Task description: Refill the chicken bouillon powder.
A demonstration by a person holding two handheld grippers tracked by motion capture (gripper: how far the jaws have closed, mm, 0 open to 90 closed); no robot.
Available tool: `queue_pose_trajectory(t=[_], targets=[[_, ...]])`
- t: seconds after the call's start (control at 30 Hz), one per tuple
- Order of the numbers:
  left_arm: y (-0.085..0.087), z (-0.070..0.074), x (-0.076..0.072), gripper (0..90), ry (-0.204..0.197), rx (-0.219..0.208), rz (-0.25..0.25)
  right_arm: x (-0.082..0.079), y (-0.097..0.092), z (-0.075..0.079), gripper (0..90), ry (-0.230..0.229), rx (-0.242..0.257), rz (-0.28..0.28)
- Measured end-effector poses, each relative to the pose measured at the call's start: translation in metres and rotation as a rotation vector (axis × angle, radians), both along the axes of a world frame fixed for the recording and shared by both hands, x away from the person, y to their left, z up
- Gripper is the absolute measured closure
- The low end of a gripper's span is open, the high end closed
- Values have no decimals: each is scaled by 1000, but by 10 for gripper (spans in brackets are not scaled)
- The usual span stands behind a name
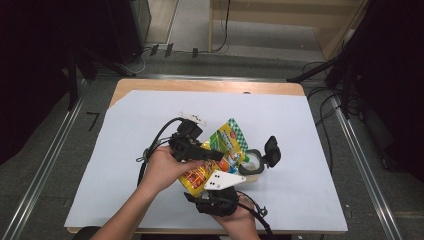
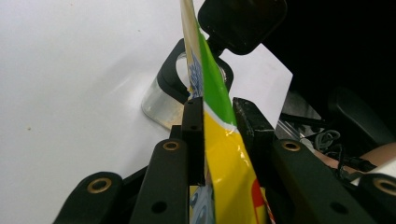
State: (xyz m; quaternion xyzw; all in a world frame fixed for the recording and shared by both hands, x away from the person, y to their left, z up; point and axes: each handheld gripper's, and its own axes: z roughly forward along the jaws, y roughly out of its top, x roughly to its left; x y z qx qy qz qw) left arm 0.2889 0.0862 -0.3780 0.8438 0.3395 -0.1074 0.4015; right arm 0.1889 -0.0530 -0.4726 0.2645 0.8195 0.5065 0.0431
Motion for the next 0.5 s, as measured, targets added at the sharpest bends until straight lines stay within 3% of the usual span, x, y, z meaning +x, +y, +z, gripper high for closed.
queue_pose_trajectory(t=[0.17, 0.5], targets=[[-4, -1, 0, 755, -2, 20, 8, 0, 2, 0, 571, 0, -16, -4], [-11, 6, 10, 722, 53, 28, 0, 5, -2, 5, 582, 56, 41, 6]])
